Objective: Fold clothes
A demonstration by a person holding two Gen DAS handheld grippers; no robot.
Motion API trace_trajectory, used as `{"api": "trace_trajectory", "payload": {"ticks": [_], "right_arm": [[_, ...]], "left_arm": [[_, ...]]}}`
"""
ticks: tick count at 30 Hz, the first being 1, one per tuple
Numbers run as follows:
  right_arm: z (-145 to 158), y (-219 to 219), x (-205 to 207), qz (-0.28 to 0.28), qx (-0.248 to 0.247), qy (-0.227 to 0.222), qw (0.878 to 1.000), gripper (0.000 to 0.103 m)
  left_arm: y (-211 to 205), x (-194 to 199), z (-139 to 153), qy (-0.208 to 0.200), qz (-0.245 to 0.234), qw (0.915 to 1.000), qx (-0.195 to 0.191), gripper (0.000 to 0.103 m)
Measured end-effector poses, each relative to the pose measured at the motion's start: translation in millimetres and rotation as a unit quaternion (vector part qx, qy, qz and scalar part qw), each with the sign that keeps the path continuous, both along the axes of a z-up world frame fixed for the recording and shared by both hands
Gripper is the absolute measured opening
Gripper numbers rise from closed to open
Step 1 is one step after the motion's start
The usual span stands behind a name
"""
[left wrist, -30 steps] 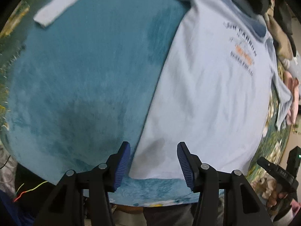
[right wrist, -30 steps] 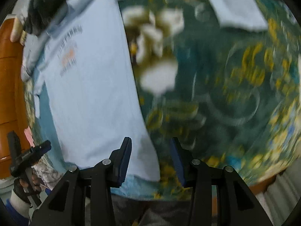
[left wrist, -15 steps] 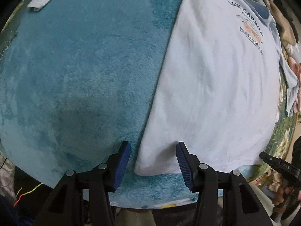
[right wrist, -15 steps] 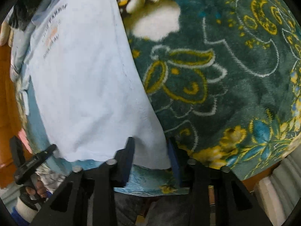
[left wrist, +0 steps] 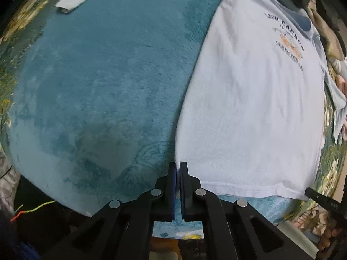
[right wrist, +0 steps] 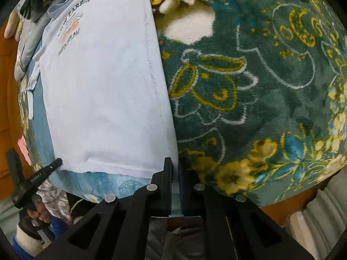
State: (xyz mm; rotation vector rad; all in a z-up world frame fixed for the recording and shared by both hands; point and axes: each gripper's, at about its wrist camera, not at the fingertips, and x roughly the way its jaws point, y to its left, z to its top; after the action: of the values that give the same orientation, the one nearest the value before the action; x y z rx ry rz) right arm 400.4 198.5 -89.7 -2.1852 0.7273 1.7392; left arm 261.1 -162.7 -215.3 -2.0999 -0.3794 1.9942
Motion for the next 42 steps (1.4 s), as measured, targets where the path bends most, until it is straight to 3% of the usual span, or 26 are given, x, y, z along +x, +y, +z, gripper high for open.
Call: {"api": "trace_trajectory", "payload": {"ticks": [6, 14, 23, 24, 27, 31, 35, 39, 42], "right_arm": [[10.2, -3.4, 3.7, 0.024, 0.005, -0.001, 1.0, 0.003], [17.6, 0.9, 53.2, 0.033, 0.007, -0.018, 0.999, 0.003], [21.5, 6.0, 54.5, 0.037, 0.003, -0.016, 0.999, 0.005], [23.8, 7.5, 53.1, 0.036, 0.003, -0.014, 0.999, 0.006], [33.0, 12.5, 47.4, 0.035, 0.007, -0.004, 0.999, 0.01], [50.0, 22.8, 33.2, 0.041, 0.022, 0.018, 0.999, 0.025], [65.8, 46.2, 8.5, 0.01, 0.055, 0.043, 0.998, 0.026], [83.5, 85.8, -17.2, -0.06, 0.086, 0.073, 0.992, 0.031], [94.2, 128.1, -30.0, -0.135, 0.098, 0.091, 0.982, 0.037]], "left_arm": [[-7.0, 24.9, 10.8, 0.003, 0.001, 0.9999, -0.013, 0.003], [-12.4, 63.5, 3.9, -0.013, -0.003, 0.9995, -0.028, 0.003], [-15.3, 56.0, 23.1, 0.011, 0.005, 0.9995, 0.027, 0.007], [-17.8, 53.9, 26.6, 0.013, 0.01, 0.9993, 0.034, 0.012], [-28.0, 44.2, 38.9, 0.023, 0.032, 0.9984, 0.039, 0.034], [-43.3, 16.8, 50.6, 0.033, 0.062, 0.9969, 0.037, 0.034], [-42.5, -18.2, 64.3, 0.037, 0.09, 0.9948, 0.031, 0.035], [-50.9, -65.3, 79.5, 0.041, 0.126, 0.9901, 0.046, 0.05], [-53.4, -100.1, 88.6, 0.039, 0.144, 0.9871, 0.058, 0.054]]}}
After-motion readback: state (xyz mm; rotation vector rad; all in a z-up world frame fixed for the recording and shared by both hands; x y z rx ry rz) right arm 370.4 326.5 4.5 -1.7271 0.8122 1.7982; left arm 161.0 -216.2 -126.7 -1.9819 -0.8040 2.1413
